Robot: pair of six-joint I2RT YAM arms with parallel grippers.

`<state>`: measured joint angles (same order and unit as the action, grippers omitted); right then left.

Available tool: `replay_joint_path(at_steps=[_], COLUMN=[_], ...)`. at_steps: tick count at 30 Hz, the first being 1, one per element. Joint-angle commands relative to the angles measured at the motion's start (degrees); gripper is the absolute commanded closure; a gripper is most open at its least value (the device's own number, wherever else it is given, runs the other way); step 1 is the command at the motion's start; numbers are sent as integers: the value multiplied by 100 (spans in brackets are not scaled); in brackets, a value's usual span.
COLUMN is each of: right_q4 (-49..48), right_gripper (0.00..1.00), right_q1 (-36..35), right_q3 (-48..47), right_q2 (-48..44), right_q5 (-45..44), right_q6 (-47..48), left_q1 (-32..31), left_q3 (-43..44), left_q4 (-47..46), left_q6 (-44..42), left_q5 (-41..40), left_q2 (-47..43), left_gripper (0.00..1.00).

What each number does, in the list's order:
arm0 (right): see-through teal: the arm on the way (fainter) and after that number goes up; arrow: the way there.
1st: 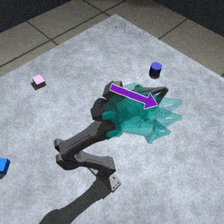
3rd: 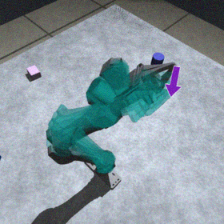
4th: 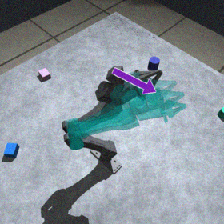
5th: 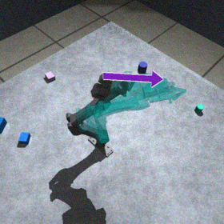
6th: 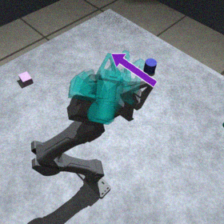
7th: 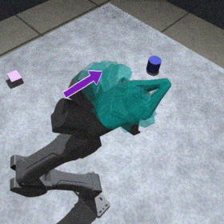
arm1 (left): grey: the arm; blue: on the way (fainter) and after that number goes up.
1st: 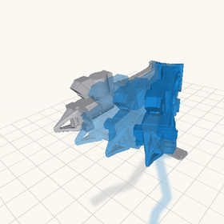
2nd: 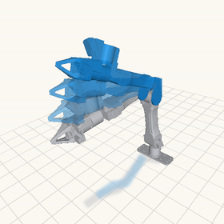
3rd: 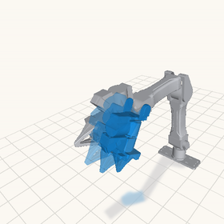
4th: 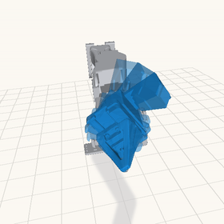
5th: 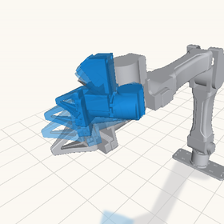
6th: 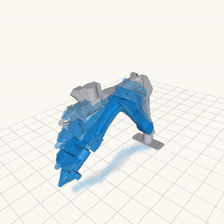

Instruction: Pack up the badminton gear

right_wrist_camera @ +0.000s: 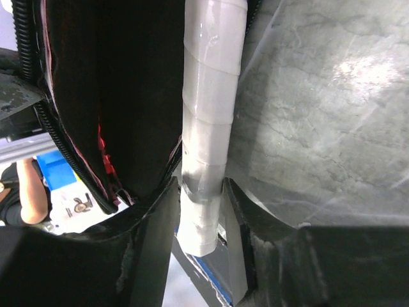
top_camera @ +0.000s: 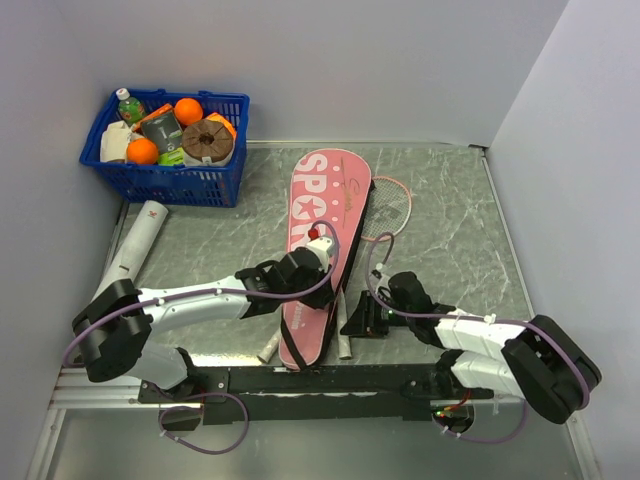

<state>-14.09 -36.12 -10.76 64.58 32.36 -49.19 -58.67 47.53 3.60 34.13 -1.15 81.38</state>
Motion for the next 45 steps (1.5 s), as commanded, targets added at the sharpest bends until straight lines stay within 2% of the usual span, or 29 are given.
replay_joint_path(at_steps=[1, 5, 8, 14, 18, 21, 28, 31, 32, 35, 39, 45], right_q4=[-611, -1287, -1771, -1738, -1457, -1632, -2326, -3080, -3665, -4607, -5339, -5246], right_gripper=[57, 57, 63, 78, 82, 85, 89, 89, 91, 91, 88, 82], right_q1=[-167, -255, -308, -405, -528, -572, -800, -827, -835, -862, -897, -1028], right_q3=[-75, 4, 4, -373, -672, -839, -1419, -1613, -1639, -1806, -2218, -2754], right_q2=[204, 660, 872, 777, 662, 767, 1643, 2223, 2383, 2989, 3710, 4221], right_q5=[-142, -63, -2, -36, -273, -362, -266, -29, 24, 183, 280, 324], right_q6=[-73, -336, -556, -697, -653, -750, -785, -907, -978, -1207, -1444, -1375], left_q1=[5, 5, 5, 5, 5, 5, 5, 23, 31, 128, 505, 822], left_q3=[-59, -77, -112, -244, -349, -385, -534, -595, -622, -771, -1087, -1439], left_q4=[-254, -158, -113, -122, -227, -280, -324, -298, -298, -307, -246, 115], left_q6=[103, 76, 59, 138, 217, 243, 305, 331, 349, 375, 401, 384], left_q5=[132, 132, 132, 132, 132, 220, 361, 352, 369, 422, 388, 133], left_q2=[-114, -219, -307, -430, -466, -501, -825, -1106, -1255, -1571, -1942, -2302], left_gripper=[99, 99, 99, 99, 99, 99, 98, 97, 97, 96, 95, 98])
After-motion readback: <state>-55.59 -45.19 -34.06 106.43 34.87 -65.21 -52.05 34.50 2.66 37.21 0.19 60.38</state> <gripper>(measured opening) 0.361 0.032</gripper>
